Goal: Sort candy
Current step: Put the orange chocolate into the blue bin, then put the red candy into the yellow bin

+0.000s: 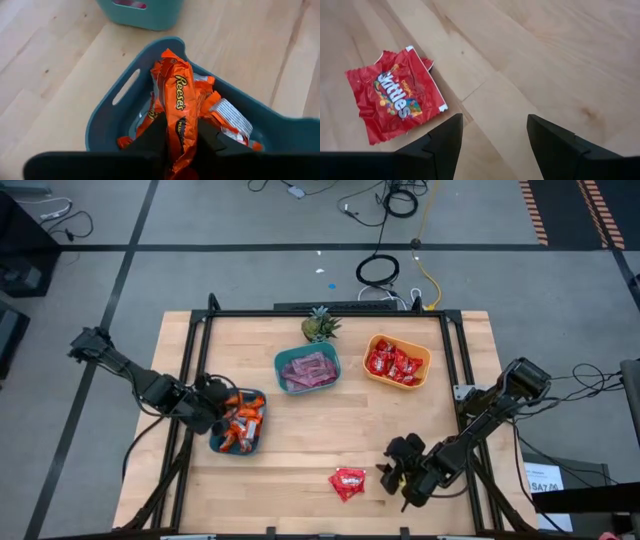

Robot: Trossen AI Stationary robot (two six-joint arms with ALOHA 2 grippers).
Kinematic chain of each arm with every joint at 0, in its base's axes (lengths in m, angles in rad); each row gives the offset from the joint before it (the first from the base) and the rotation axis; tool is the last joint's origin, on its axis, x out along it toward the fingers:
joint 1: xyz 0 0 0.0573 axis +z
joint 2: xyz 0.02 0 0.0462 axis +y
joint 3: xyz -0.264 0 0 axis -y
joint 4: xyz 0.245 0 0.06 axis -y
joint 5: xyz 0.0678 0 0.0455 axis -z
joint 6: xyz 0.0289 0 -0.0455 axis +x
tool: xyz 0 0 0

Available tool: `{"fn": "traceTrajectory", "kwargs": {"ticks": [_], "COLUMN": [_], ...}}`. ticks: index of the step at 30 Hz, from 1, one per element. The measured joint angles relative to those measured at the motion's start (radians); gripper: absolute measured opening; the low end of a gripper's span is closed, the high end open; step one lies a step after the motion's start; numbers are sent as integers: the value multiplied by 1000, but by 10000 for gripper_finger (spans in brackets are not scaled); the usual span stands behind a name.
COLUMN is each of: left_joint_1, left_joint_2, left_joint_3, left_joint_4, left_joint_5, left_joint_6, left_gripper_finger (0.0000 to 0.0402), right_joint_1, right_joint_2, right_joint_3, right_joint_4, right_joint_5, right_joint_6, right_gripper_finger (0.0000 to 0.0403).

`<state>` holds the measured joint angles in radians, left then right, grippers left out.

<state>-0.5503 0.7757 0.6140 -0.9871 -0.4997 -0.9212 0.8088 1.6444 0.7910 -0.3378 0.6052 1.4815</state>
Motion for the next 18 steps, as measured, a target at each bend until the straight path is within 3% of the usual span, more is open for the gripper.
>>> {"fn": "traceTrajectory", "kwargs": {"ticks": [12, 18], "left_joint_1": [0, 0], "left_joint_2": [0, 0], "left_joint_3": [0, 1], "left_joint_4": [1, 12], "left_joint_5": [21, 21], "left_joint_6": [18, 18], "left_gripper_finger": [194, 214], "right_joint_1": [-23, -24], "right_joint_2": [0, 0], "right_joint_3": [0, 0], "right_joint_4": [6, 8], "right_joint_5": [-1, -2], "right_joint_6": [-25, -28], "right_gripper_finger": [212, 212]}}
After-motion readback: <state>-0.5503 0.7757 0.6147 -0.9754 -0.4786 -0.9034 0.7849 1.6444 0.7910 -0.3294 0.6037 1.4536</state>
